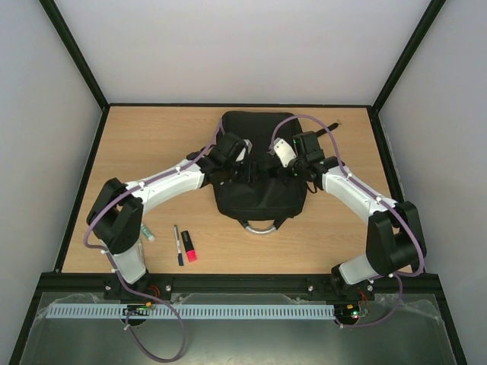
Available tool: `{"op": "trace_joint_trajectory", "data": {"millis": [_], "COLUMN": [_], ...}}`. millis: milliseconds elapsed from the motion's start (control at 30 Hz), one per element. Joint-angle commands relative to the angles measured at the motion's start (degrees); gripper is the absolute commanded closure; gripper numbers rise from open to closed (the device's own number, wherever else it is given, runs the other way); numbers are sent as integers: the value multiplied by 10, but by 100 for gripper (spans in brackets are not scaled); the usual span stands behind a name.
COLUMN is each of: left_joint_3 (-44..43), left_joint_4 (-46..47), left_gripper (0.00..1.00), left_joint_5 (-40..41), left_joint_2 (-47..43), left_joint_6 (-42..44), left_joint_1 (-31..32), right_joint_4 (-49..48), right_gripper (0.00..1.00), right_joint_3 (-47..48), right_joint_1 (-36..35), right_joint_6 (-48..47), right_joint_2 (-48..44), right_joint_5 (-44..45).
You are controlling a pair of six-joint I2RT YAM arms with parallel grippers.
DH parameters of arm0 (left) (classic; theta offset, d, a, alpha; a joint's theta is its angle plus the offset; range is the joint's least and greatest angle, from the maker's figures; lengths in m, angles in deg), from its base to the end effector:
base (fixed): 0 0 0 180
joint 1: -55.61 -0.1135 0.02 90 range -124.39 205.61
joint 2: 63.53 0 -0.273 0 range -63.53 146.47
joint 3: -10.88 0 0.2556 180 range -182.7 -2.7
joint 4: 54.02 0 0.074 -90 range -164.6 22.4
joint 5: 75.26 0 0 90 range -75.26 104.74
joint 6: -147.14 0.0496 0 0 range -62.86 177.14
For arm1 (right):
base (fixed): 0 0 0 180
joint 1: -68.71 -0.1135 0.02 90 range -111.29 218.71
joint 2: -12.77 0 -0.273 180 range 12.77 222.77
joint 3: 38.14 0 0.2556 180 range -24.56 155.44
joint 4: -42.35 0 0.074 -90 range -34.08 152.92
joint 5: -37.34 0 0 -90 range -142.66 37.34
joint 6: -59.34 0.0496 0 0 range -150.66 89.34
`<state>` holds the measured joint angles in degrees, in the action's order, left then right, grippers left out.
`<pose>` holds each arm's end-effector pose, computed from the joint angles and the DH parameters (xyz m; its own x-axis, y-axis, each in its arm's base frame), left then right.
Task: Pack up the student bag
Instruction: Place the stationery in the student bag.
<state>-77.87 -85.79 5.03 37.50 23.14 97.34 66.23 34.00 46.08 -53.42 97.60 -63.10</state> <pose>0.3006 -0.2794 0.2417 -0.8476 0.0175 -0.5303 0.3288 0.8017 -0.4991 0.3135 0.1404 0.2561 -0.3087 -0.5409 -0.7824 -0.6856 0.6967 -0.2112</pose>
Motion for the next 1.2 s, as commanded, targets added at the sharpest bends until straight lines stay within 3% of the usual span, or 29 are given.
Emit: {"op": "trace_joint_trajectory", "data": {"millis": [0, 333, 433, 600, 833, 967, 1167], "left_joint_3": [10, 84, 83, 49, 14, -3, -58], "left_joint_4": [-20, -24, -9, 10, 65, 115, 135], "left_gripper": [33, 37, 45, 68, 87, 92, 91], "left_joint_5": [3, -24, -21, -33, -22, -11, 0], "left_joint_2": [-59, -76, -58, -10, 37, 54, 102], "left_joint_6": [31, 81, 88, 94, 72, 56, 53], "left_joint_1": [8, 31, 31, 31, 25, 25, 23], "right_joint_4": [-1, -14, -14, -16, -20, -24, -23], "right_gripper": [99, 99, 99, 99, 99, 99, 99], "right_joint_3": [-11, -34, -38, -42, -49, -53, -56], "right_joint_1": [-3, -3, -3, -3, -3, -2, 3], "right_joint_6": [9, 8, 10, 10, 7, 6, 8], "right_joint_2": [-22, -45, -45, -45, -51, -54, -53], "right_joint_5": [-11, -15, -19, -21, -21, -21, -26]}}
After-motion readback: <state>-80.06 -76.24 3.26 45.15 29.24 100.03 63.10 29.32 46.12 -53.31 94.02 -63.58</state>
